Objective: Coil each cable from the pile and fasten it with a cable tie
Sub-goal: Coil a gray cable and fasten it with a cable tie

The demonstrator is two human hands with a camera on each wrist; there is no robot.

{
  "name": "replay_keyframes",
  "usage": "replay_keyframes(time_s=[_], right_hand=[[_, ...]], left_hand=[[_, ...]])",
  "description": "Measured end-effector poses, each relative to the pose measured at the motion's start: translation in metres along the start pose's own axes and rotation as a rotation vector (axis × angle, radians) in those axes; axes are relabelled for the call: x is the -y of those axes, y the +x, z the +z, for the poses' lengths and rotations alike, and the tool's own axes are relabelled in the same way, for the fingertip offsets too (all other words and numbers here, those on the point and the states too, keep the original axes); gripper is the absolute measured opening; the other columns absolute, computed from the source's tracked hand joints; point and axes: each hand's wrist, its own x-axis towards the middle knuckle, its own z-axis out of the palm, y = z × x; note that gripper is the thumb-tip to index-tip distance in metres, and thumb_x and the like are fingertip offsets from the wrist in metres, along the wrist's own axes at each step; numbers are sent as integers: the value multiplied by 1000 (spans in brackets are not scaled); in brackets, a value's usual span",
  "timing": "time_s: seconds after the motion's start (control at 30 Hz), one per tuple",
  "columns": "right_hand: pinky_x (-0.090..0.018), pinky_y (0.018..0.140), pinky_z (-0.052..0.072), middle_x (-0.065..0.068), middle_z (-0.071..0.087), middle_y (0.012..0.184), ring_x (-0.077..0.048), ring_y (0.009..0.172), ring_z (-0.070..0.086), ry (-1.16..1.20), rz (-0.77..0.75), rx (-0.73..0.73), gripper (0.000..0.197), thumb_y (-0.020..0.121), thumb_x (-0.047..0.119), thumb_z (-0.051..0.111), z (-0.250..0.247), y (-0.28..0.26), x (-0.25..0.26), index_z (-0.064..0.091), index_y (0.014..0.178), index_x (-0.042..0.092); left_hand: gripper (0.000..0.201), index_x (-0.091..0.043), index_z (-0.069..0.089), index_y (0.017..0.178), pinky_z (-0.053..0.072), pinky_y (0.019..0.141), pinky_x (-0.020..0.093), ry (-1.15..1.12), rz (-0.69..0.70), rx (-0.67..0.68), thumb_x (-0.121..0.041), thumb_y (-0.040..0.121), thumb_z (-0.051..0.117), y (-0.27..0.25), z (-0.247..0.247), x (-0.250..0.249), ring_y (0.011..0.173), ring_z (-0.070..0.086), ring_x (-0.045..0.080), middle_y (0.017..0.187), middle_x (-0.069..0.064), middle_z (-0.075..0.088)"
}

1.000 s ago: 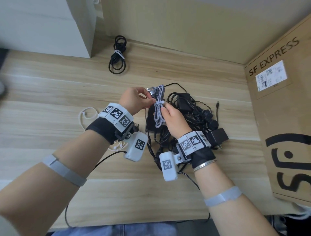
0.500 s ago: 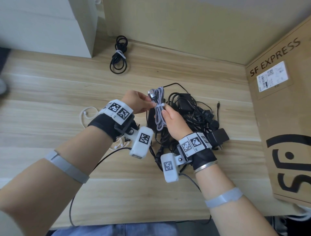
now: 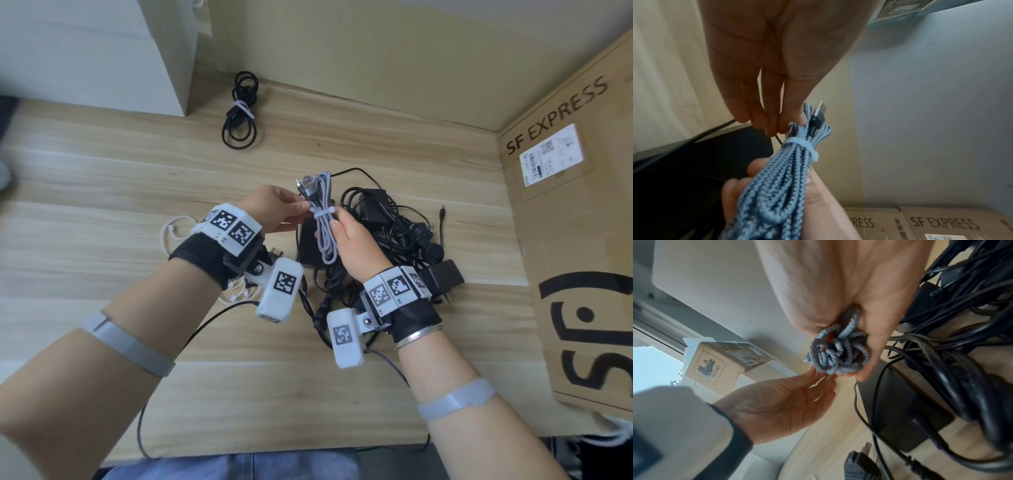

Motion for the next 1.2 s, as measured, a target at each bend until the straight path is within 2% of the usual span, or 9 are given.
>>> replay_keyframes(time_s=[0.17, 0.27, 0.37, 0.5, 0.67, 0.87, 0.97, 1.1, 1.2], right_hand=[[-34, 94, 43, -7, 60, 119, -22, 109, 56, -48, 11, 5, 36, 102, 19, 28, 3, -1, 2, 42, 135, 17], [-41, 96, 44, -8, 60, 119, -24, 108, 56, -96, 21, 9, 36, 101, 20, 29, 6, 0, 1, 41, 135, 18], [-38, 97, 43, -9, 58, 123, -24, 112, 55, -63, 30, -2, 37, 102, 20, 28, 6, -1, 2, 40, 137, 17], [-32, 98, 39, -7, 54, 130, -21, 119, 52, 22, 19, -21, 40, 102, 17, 29, 3, -2, 6, 34, 141, 18], [-25, 100, 36, -5, 47, 138, -18, 124, 48, 76, 42, -31, 46, 102, 17, 30, 3, -1, 9, 22, 147, 21], [-44, 103, 40, -6, 52, 135, -22, 121, 51, 23, 37, -19, 47, 99, 15, 35, 9, 6, 9, 29, 144, 26], [-41, 102, 40, -4, 53, 134, -23, 121, 50, 0, 33, -41, 45, 98, 15, 35, 12, 8, 14, 34, 141, 28], [-39, 96, 43, -7, 57, 125, -24, 113, 54, -25, 36, -37, 40, 98, 12, 34, 11, 9, 23, 41, 136, 21], [-33, 86, 45, -9, 59, 119, -25, 106, 56, -65, 45, -33, 36, 98, 10, 34, 9, 13, 29, 45, 132, 18]], left_hand=[[15, -14, 60, 70, 52, 81, 22, 100, 26, 21, -19, 83, 67, 0, -5, 3, 72, 58, 7, 73, -3, 61], [19, -15, 57, 66, 51, 88, 27, 143, 29, 31, -17, 81, 69, 2, -4, 6, 74, 57, 10, 74, -2, 60], [20, -11, 52, 68, 51, 93, 29, -32, 36, 109, -7, 85, 61, 1, -2, 6, 86, 60, 17, 83, 5, 61], [21, -7, 48, 71, 56, 75, 20, -295, 26, 162, 1, 91, 48, -2, 0, 5, 72, 65, 10, 80, 7, 61], [29, -12, 40, 71, 57, 66, 20, -346, 63, 123, 7, 84, 56, -1, -7, 4, 66, 69, 11, 63, 5, 69], [37, -13, 53, 97, 55, 62, 17, -224, 107, 190, 13, 74, 63, -5, -15, -4, 62, 67, 6, 57, 0, 68], [32, -13, 51, 88, 54, 60, 15, -173, 131, 217, 14, 74, 62, -8, -17, -9, 59, 67, 4, 55, -1, 67], [33, -13, 42, 81, 57, 68, 20, -118, 118, 185, 10, 74, 65, -2, -23, -12, 58, 66, 3, 52, -3, 66], [33, -10, 51, 98, 56, 78, 23, -130, 93, 155, 6, 75, 68, 0, -27, -13, 65, 66, 7, 58, -3, 67]])
